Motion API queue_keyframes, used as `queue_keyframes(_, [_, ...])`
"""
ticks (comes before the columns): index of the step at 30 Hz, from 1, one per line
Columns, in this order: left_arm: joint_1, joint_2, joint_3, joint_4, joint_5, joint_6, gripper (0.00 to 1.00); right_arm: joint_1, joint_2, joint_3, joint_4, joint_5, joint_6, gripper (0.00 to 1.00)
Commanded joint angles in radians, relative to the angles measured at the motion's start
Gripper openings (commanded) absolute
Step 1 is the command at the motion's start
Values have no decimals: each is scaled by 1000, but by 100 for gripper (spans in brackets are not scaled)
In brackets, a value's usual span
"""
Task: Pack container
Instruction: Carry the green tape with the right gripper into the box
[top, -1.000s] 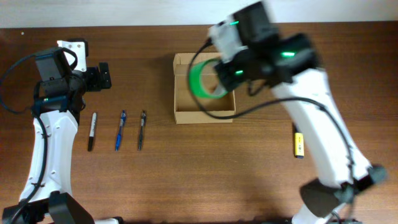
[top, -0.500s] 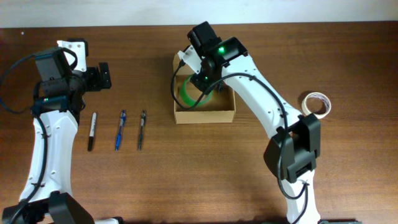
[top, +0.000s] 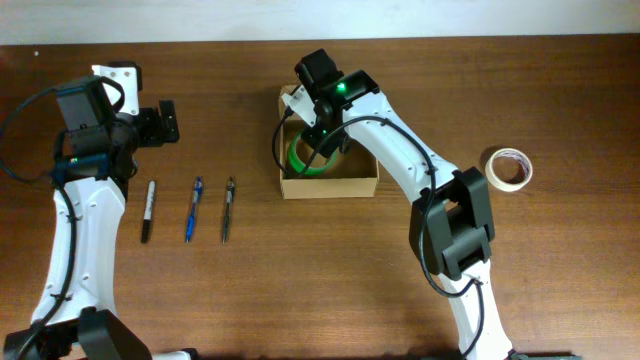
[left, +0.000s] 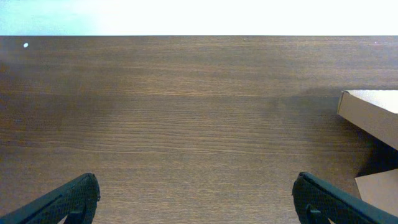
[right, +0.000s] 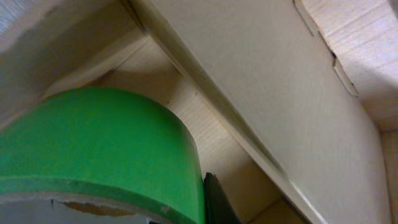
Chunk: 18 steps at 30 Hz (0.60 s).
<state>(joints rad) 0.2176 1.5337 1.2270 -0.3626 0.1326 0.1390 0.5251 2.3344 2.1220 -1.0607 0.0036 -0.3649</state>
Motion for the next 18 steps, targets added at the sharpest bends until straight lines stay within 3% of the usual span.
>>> queue_keyframes(1, [8,9,22,2,18,16,99,-2,15,2,17,-3,7,4])
queue_keyframes(8, [8,9,22,2,18,16,99,-2,31,2,45,-3,14,6])
queue_keyframes(11, [8,9,22,2,18,16,99,-2,31,3,46,-3,19,15])
queue_keyframes(18, [8,9,22,2,18,16,99,-2,-3,51,-30,2,30,23])
